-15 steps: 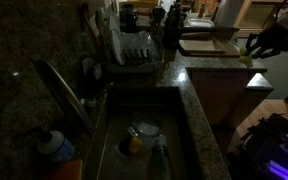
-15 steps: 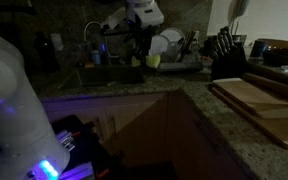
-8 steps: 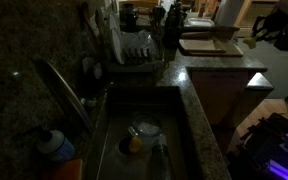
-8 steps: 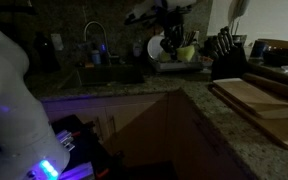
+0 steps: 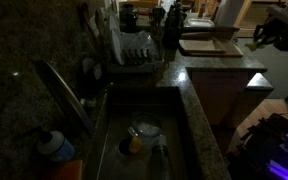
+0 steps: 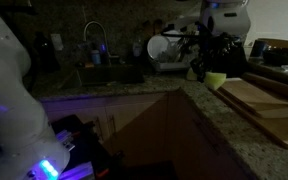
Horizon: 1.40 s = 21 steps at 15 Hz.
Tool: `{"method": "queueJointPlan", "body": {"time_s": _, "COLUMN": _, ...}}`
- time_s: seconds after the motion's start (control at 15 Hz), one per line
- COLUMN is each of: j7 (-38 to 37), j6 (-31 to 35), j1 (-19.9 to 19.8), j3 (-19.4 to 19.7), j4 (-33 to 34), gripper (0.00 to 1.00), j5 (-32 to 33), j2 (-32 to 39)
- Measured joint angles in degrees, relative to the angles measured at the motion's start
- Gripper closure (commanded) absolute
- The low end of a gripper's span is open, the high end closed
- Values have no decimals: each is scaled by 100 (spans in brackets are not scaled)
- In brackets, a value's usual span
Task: Move the yellow sponge to the right corner close to you of the wooden board
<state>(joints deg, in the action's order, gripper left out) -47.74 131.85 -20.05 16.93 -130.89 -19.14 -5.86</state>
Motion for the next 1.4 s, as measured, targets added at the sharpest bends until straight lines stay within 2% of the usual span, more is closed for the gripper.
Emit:
{"method": "queueJointPlan", "body": {"time_s": 0.2, "j7": -109, "j6": 30, "j1": 29, "j3": -2, "j4": 44, "gripper": 95, "j5": 38, "j2": 96}}
{"method": "queueJointPlan", "body": {"time_s": 0.33, "j7": -446, "j6": 481, "j1": 13, "j3": 26, "j4": 65, "gripper": 95, "j5": 192, "j2": 273}}
{"method": "queueJointPlan", "body": {"time_s": 0.53, "j7": -872, "j6": 1263, "j1": -50, "j3": 285, "j4": 348, "gripper": 95, "j5": 191, "j2": 1077}}
{"method": "queueJointPlan", "body": {"time_s": 0.67, "j7": -1241, "j6": 1398, "j1": -107, "j3": 495, "j4": 687, "gripper": 95, "j5": 172, "j2": 1692}}
{"method": "queueJointPlan", "body": {"time_s": 0.73, "j7": -1475, "j6": 1398, "j1": -131, "j3": 579, "j4": 872, "gripper": 79, "j5": 163, "j2": 1969}}
{"method": "queueJointPlan", "body": {"time_s": 0.87, "j7": -1914, "j6": 1375, "j1": -147, "j3": 702, "j4": 1184, "gripper": 79, "j5": 160, "j2": 2391}}
{"method": "queueJointPlan", "body": {"time_s": 0.93, "j7": -2005, "j6": 1374, "j1": -150, "j3": 725, "j4": 1283, "gripper": 95, "j5": 160, "j2": 2515}}
{"method": "queueJointPlan", "body": {"time_s": 1.2, "j7": -2138, "j6": 1375, "j1": -132, "j3": 734, "j4": 1380, "gripper": 95, "j5": 209, "j2": 2594}}
{"method": "queueJointPlan", "body": {"time_s": 1.4, "j7": -2784, "j6": 1147, "j1": -152, "j3": 837, "j4": 1812, "gripper": 95, "j5": 350, "j2": 2924}}
